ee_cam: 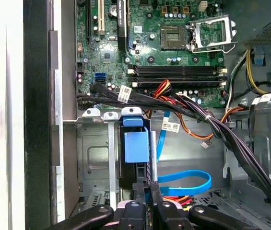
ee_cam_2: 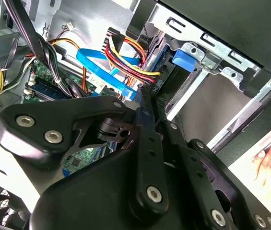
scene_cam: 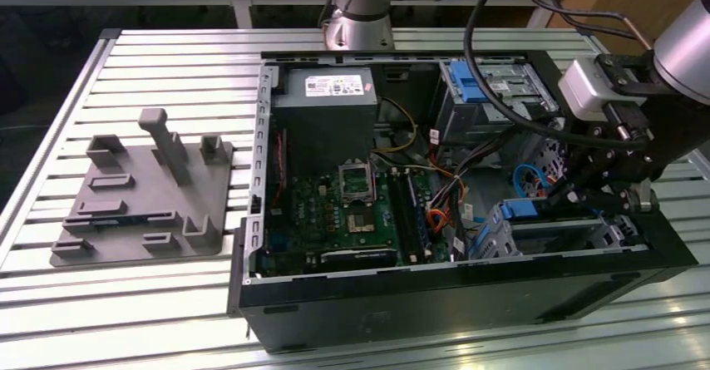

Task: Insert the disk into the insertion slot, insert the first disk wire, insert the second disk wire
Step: 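Insert the second disk wire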

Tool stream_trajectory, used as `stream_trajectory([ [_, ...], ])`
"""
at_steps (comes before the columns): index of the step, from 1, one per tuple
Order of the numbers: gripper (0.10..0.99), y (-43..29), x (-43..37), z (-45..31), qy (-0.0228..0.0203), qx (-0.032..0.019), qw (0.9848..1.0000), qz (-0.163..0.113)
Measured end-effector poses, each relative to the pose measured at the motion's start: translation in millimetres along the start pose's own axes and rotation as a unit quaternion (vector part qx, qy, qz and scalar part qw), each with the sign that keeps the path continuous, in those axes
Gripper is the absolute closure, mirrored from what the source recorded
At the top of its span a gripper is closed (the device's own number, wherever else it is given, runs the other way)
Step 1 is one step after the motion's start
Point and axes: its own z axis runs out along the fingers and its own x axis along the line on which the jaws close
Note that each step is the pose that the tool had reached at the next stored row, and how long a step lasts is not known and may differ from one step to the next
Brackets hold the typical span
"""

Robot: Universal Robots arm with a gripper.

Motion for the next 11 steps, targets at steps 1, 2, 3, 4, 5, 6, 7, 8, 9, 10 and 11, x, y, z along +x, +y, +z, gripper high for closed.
stream_trajectory([
  [1,0.925,0.0,0.0,0.5,0.0,0.0,1.0,0.0],
  [2,0.925,0.0,0.0,0.7,-0.0001,0.0,1.0,0.0],
  [3,0.925,-0.1,0.1,0.9,-0.0003,-0.0001,1.0,0.0],
  [4,0.925,-0.1,-0.1,2.0,-0.0019,-0.0002,1.0,-0.001],
  [5,0.918,-0.1,0.0,1.9,-0.0017,-0.0002,1.0,-0.001],
  [6,0.859,-0.1,-0.1,0.9,-0.0013,-0.0002,1.0,-0.001],
  [7,0.859,0.1,-0.4,-1.3,-0.0004,-0.0001,1.0,0.0],
  [8,0.796,0.2,-0.8,-2.6,-0.0007,-0.0001,1.0,0.0],
  [9,0.796,0.4,-1.5,-4.9,-0.0006,-0.0001,1.0,0.0],
  [10,0.733,0.5,-2.2,-7.2,-0.0004,-0.0001,1.0,0.0],
  [11,0.733,0.7,-3.0,-9.5,-0.0003,-0.0001,1.0,0.0],
])
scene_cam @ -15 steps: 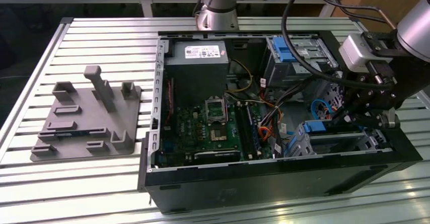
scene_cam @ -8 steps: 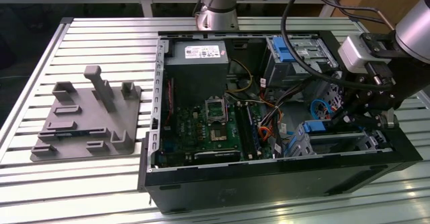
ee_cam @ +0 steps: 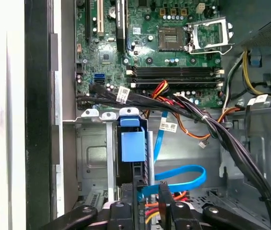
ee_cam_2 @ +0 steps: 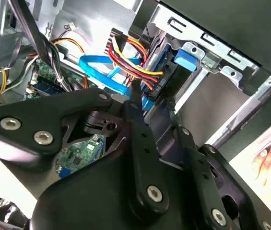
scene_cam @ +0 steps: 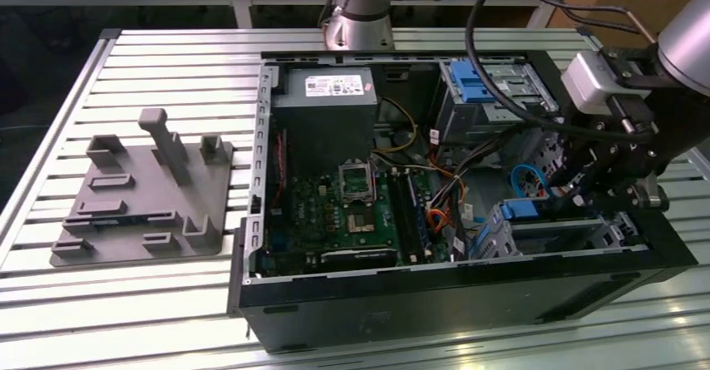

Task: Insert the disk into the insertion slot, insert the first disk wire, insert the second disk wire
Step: 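Insert the second disk wire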

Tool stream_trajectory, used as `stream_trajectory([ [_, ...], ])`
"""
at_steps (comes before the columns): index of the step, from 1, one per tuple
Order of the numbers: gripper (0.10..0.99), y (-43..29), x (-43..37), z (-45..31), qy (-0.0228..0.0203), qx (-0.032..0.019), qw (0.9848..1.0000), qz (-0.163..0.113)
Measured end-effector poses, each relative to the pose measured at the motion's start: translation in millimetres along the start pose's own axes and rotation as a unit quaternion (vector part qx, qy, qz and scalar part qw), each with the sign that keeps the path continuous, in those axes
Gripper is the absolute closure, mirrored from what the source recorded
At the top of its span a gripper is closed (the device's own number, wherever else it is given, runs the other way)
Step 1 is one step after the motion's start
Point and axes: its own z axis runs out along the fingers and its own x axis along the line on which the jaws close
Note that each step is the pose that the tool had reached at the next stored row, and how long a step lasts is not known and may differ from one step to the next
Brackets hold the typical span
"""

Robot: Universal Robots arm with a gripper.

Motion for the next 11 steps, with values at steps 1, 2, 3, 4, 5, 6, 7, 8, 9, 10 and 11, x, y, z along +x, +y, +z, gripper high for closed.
stream_trajectory([
  [1,0.733,0.2,-1.2,-2.6,-0.0001,0.0,1.0,0.0],
  [2,0.733,0.5,-2.4,-5.5,-0.0001,0.0,1.0,0.0],
  [3,0.733,0.7,-3.6,-9.1,-0.0001,0.0,1.0,0.0],
  [4,0.733,1.1,-5.2,-13.7,0.0001,0.0001,1.0,0.0],
  [5,0.733,1.3,-6.5,-18.0,0.0003,0.0001,1.0,0.0],
  [6,0.733,1.6,-7.7,-22.0,0.0005,0.0002,1.0,0.0],
  [7,0.733,1.9,-9.0,-25.2,0.001,0.0002,1.0,0.0],
  [8,0.733,2.1,-10.2,-27.4,0.0018,0.0002,1.0,0.0],
  [9,0.733,2.1,-11.5,-28.5,0.0026,0.0003,1.0,0.0],
  [10,0.733,2.2,-13.1,-29.6,0.0038,0.0004,1.0,0.0],
  [11,0.733,2.3,-14.7,-30.7,0.0055,0.0005,1.0,0.001],
])
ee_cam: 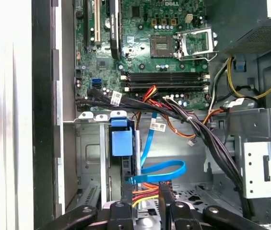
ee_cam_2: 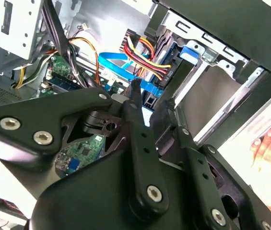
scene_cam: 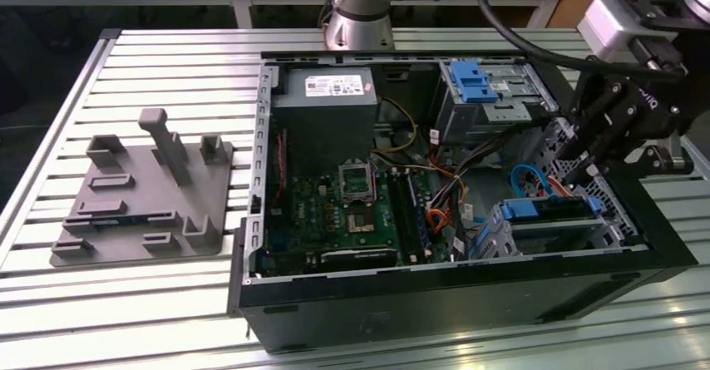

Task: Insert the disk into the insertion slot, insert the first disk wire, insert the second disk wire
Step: 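Insert the second disk wire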

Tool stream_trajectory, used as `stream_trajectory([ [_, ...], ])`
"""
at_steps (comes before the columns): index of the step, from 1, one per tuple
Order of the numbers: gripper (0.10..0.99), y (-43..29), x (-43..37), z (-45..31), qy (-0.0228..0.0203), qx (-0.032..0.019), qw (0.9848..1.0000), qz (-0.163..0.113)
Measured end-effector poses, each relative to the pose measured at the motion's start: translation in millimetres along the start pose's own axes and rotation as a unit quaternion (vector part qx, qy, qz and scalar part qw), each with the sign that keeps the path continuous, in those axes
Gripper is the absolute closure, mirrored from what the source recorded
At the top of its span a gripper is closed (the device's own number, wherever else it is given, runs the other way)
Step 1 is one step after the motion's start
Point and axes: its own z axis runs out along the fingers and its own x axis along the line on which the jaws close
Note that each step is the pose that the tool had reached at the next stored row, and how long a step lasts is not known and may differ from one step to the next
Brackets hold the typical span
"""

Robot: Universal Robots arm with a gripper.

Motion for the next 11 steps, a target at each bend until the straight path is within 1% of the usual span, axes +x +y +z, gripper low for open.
stream_trajectory([
  [2,0.733,0.2,-2.6,-3.2,0.0021,0.0002,1.0,0.001],
  [6,0.745,1.0,-6.5,-14.7,0.0036,0.0004,1.0,0.004],
  [9,0.933,1.0,-6.6,-15.4,0.0035,0.0004,1.0,0.004],
  [10,0.933,1.0,-6.6,-15.4,0.0035,0.0004,1.0,0.004],
  [11,0.984,1.0,-6.6,-15.4,0.0035,0.0004,1.0,0.004],
])
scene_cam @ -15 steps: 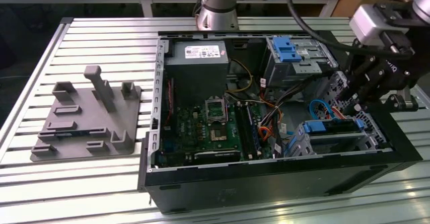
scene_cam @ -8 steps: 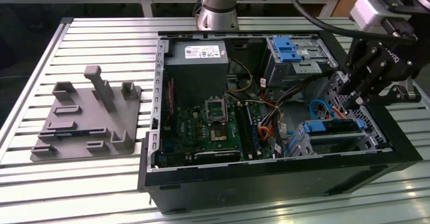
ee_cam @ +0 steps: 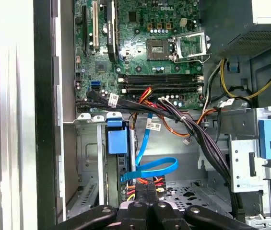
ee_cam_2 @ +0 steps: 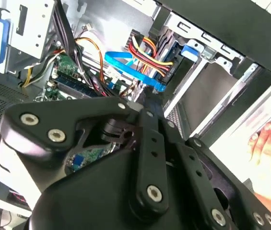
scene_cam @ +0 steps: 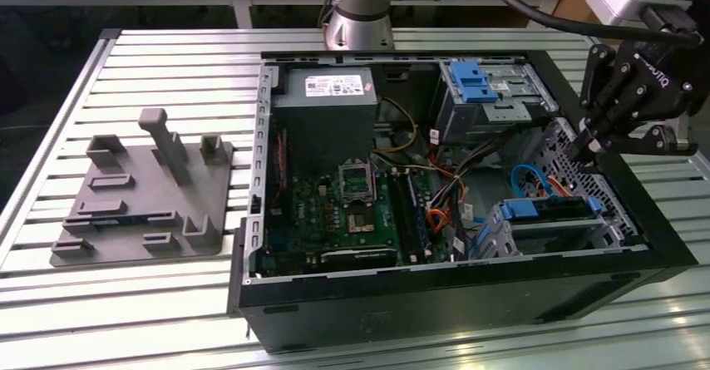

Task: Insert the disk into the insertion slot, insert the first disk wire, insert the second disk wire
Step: 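Insert the second disk wire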

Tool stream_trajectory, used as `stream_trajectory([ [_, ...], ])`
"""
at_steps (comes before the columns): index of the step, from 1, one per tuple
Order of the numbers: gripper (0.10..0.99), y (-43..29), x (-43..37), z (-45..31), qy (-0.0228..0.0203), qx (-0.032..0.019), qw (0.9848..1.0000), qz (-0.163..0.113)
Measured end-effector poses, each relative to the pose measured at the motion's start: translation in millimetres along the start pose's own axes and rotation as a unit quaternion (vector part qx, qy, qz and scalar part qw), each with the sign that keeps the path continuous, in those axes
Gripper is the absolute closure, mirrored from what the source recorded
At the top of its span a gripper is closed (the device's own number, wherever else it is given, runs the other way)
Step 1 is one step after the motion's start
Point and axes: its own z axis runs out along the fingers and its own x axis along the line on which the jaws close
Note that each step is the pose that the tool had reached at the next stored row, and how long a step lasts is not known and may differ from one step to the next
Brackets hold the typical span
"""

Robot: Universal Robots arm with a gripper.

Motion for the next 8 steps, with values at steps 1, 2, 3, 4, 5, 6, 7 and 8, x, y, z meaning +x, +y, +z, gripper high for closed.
stream_trajectory([
  [1,0.984,0.0,0.0,-0.1,0.0,0.0,1.0,0.0],
  [2,0.984,0.0,0.0,-0.1,0.0001,0.0,1.0,0.0],
  [3,0.984,0.0,0.0,-0.1,0.0001,0.0,1.0,0.0],
  [4,0.984,0.0,0.0,-0.1,0.0001,0.0,1.0,0.0],
  [5,0.984,0.0,0.0,-0.1,0.0001,0.0,1.0,0.0],
  [6,0.984,0.0,0.0,-0.1,0.0001,0.0,1.0,0.0],
  [7,0.984,0.0,0.0,-0.1,0.0001,0.0,1.0,0.0],
  [8,0.984,0.0,0.0,-0.1,0.0001,0.0,1.0,0.0],
])
